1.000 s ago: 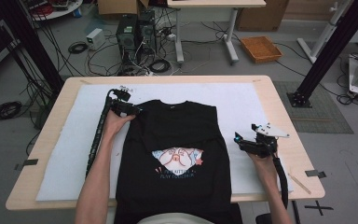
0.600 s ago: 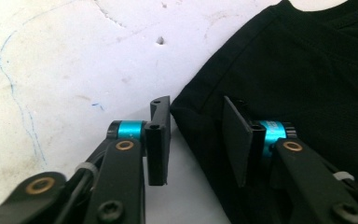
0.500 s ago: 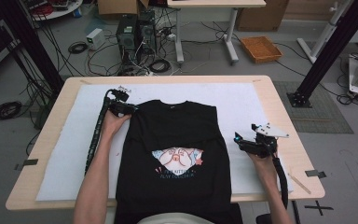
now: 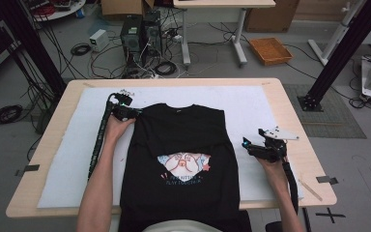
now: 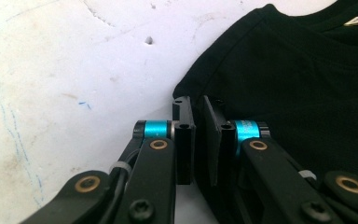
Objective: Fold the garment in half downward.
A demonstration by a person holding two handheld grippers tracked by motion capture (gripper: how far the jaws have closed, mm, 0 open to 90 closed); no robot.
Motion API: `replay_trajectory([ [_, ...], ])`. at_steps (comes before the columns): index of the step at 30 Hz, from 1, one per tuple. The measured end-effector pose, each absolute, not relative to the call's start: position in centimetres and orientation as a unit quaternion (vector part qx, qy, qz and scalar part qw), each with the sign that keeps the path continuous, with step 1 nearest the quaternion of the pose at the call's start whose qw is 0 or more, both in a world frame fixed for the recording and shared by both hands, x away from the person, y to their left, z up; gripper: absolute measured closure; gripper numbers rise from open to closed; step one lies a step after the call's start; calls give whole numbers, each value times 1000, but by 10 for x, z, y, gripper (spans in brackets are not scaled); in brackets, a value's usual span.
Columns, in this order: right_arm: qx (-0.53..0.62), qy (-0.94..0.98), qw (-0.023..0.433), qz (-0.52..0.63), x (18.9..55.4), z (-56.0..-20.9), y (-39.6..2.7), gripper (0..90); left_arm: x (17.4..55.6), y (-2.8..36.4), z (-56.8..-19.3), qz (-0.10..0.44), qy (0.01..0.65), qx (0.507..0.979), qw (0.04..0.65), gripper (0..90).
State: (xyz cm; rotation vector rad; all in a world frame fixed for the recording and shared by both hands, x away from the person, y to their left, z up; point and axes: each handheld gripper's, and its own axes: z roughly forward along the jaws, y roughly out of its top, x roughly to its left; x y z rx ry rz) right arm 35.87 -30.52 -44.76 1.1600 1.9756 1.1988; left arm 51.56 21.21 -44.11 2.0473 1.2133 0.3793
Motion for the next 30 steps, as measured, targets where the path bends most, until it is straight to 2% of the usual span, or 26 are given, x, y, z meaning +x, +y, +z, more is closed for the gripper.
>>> replay_trajectory([
  [4, 434, 756, 227, 434, 368, -445, -304, 265, 515, 211, -441, 149, 471, 794, 355, 827],
  [9, 441, 753, 198, 446, 387, -435, -305, 270, 515, 208, -440, 157, 467, 799, 346, 827],
  [12, 444, 755, 181, 448, 402, -427, -303, 314, 515, 210, -440, 153, 469, 797, 350, 826],
  [22, 455, 769, 157, 420, 463, -409, -271, 289, 515, 210, -441, 151, 469, 796, 352, 825],
  [24, 455, 773, 171, 407, 474, -407, -262, 291, 515, 211, -441, 150, 470, 794, 355, 825],
  [27, 459, 780, 162, 394, 489, -408, -252, 293, 515, 211, -441, 150, 471, 793, 356, 825],
  [30, 457, 790, 176, 369, 501, -410, -242, 309, 515, 211, -441, 151, 470, 794, 355, 825],
])
